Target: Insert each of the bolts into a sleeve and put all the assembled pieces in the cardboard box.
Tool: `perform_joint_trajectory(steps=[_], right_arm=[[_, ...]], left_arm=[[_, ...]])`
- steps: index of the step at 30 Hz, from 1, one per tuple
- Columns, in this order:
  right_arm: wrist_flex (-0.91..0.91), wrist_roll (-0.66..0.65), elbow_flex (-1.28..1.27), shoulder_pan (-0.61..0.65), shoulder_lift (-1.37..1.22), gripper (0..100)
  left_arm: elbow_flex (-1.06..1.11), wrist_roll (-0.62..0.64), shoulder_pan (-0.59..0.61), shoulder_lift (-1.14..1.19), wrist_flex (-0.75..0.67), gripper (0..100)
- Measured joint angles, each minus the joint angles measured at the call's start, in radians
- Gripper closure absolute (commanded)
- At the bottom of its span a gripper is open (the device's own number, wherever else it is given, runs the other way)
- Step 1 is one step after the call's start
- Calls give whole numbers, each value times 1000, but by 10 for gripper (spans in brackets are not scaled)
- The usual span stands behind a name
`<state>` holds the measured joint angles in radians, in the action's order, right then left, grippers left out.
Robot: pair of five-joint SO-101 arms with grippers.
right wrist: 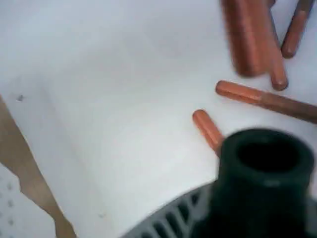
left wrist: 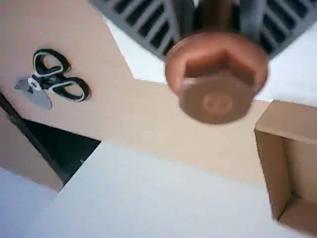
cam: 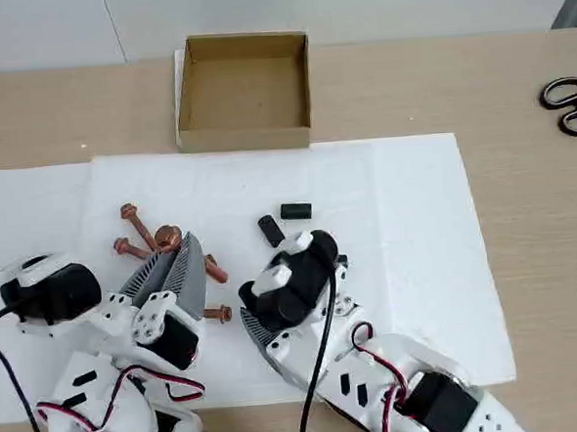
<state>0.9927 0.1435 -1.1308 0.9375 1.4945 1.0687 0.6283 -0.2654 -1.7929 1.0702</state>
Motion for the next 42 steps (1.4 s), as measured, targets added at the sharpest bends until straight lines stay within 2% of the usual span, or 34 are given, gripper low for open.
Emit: perform_joint_trajectory(steps=[8, 14, 22, 32, 42], right_arm=[[0, -6, -94, 0, 101, 995], [0, -14, -104, 0, 129, 995], [0, -18, -109, 0, 129, 995], [-164, -18, -207, 0, 132, 995], [-172, -18, -207, 37, 132, 995]], left_arm=[[-26, 2, -3, -6, -11, 995], [-52, 2, -103, -5, 31, 994], [-52, 2, -167, -6, 95, 994], [-52, 2, -167, -6, 95, 994], [-52, -31, -166, -6, 84, 994]])
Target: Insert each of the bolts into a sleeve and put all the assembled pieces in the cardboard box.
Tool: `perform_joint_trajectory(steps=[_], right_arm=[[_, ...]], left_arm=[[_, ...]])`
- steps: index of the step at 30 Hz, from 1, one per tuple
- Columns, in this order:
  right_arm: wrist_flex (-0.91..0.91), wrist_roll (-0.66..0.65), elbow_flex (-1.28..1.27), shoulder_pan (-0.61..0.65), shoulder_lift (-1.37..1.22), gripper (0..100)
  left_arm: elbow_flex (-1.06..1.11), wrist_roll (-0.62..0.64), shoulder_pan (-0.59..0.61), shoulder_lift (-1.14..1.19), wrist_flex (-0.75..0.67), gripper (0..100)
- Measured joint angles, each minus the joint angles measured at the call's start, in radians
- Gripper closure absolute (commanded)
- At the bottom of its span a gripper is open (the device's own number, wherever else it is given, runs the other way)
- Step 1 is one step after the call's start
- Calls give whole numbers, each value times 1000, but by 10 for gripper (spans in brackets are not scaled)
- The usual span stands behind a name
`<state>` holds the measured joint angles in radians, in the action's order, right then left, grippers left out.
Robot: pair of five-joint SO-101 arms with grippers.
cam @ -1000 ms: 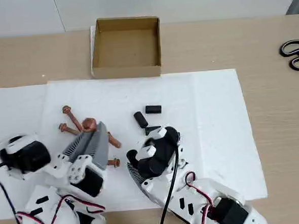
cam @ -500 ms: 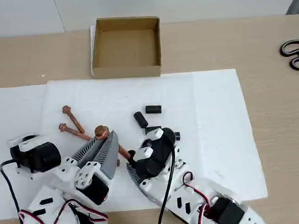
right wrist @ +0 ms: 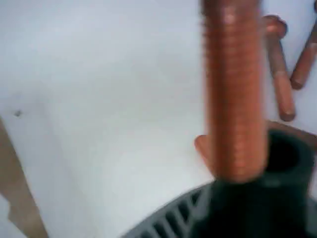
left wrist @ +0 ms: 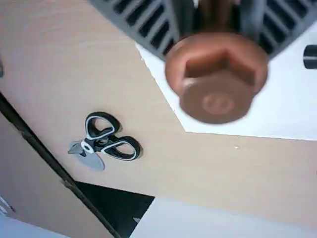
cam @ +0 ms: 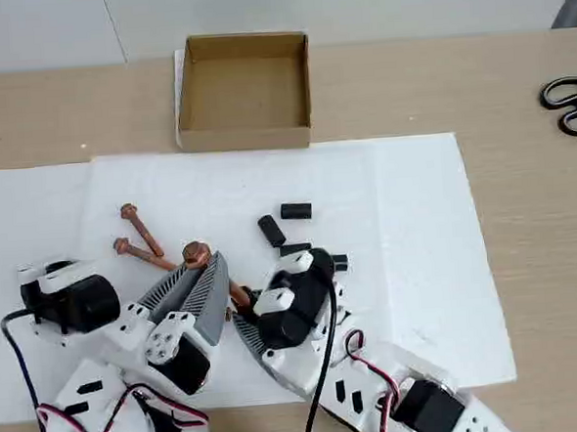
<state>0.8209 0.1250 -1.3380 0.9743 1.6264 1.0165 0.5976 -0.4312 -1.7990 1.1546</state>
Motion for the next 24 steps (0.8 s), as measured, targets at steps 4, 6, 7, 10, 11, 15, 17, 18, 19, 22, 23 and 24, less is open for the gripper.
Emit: perform_joint_trajectory(steps=[4, 6, 7, 10, 11, 15, 17, 18, 19, 22, 23, 24], right_arm=[[0, 0, 0, 15, 0, 995], [0, 0, 0, 15, 0, 995], [0, 0, 0, 15, 0, 995], [0, 0, 0, 15, 0, 995], [0, 0, 0, 15, 0, 995], [0, 0, 0, 15, 0, 995], [0, 0, 0, 15, 0, 995], [0, 0, 0, 15, 0, 995], [0, 0, 0, 15, 0, 995], [0, 0, 0, 15, 0, 995], [0, 0, 0, 15, 0, 995], [0, 0, 0, 15, 0, 995]], left_arm=[[0, -20, 31, 0, -49, 994], [11, -20, 32, -2, -57, 994], [14, -20, 35, 3, -58, 994], [14, -20, 35, -2, -60, 994], [14, -20, 35, -2, -61, 994], [14, -20, 35, 0, -57, 994], [14, -20, 35, 0, -46, 994], [14, -20, 35, 0, -43, 994], [14, -20, 35, 0, -41, 994], [14, -20, 35, 0, -41, 994], [14, -20, 35, 0, -41, 994], [14, -20, 35, 0, -41, 994]])
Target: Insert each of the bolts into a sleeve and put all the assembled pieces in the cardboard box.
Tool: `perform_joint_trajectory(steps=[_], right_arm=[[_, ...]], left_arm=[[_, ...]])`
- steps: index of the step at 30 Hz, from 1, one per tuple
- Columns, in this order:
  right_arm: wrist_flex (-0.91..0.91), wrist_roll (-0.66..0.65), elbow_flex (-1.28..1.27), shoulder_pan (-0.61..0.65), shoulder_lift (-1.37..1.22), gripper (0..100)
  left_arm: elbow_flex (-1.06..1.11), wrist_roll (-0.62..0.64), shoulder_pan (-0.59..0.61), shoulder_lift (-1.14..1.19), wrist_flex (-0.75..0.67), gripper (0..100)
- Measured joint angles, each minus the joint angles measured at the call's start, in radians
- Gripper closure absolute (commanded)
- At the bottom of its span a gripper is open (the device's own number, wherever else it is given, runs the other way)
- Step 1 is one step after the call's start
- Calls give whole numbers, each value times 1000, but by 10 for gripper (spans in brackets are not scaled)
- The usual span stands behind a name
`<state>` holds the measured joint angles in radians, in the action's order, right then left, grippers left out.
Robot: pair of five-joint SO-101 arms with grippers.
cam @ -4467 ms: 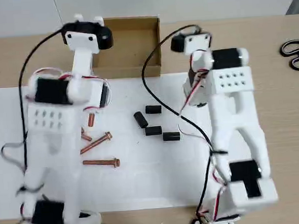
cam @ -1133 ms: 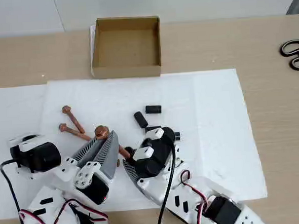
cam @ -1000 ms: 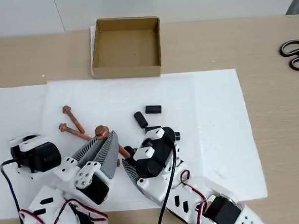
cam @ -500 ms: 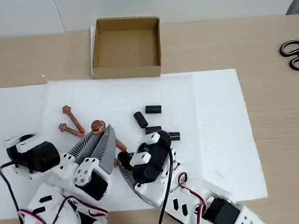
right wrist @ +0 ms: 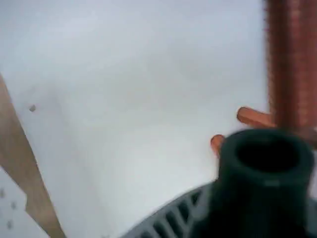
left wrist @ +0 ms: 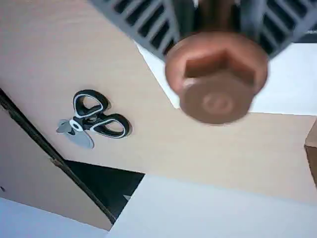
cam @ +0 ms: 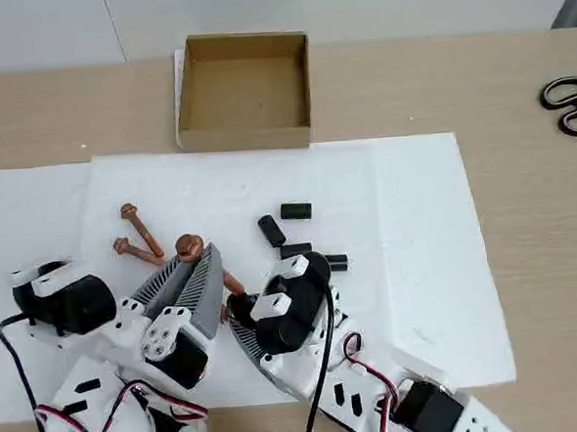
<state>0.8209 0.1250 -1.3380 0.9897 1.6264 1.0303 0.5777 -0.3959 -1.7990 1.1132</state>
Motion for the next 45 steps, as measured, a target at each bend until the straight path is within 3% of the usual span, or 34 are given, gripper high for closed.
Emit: perform_joint_trajectory(steps=[13, 30, 37, 45], right_arm=[[0, 0, 0, 0, 0, 995], [0, -2, -2, 3, 0, 995], [0, -2, -2, 3, 0, 995], [0, -2, -2, 3, 0, 995]], left_arm=[[15, -84, 0, 2, 28, 994], [11, -86, -2, -2, 110, 994], [6, -92, -81, 2, 152, 994], [12, -92, -91, -2, 201, 994]])
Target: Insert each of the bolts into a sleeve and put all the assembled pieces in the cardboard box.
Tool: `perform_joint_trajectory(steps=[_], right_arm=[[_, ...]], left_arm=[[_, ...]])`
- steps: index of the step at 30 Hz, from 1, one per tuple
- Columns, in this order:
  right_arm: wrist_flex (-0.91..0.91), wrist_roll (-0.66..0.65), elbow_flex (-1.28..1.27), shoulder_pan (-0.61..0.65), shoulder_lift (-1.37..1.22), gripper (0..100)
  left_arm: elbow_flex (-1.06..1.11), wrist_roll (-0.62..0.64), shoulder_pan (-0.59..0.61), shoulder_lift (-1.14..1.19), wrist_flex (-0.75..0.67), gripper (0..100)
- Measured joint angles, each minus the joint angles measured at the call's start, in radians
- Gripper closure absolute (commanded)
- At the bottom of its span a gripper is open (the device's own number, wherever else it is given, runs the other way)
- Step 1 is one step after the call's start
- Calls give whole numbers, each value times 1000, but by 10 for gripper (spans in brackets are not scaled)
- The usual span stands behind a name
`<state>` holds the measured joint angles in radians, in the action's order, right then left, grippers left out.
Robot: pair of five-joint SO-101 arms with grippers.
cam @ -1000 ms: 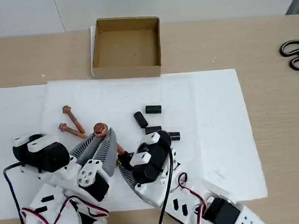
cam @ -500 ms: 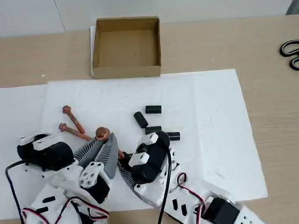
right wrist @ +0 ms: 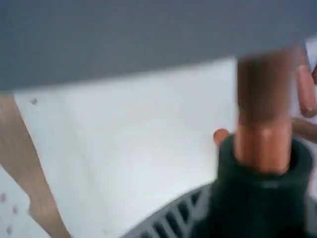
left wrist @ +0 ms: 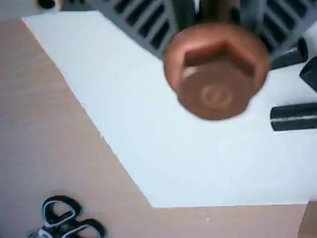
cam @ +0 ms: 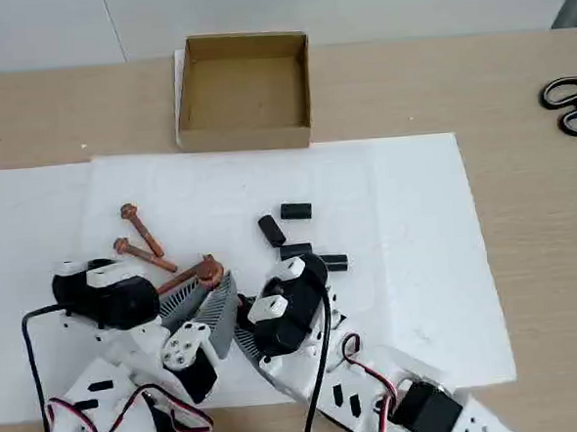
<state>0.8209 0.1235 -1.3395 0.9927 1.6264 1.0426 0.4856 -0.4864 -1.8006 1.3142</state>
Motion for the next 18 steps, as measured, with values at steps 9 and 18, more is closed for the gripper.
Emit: perform_joint_trajectory(steps=[9, 18], right_arm=[[0, -2, 2, 2, 2, 995], [2, -48, 0, 2, 0, 995]], left_arm=[[18, 6, -54, 3, 81, 994], [35, -26, -80, 0, 86, 994]])
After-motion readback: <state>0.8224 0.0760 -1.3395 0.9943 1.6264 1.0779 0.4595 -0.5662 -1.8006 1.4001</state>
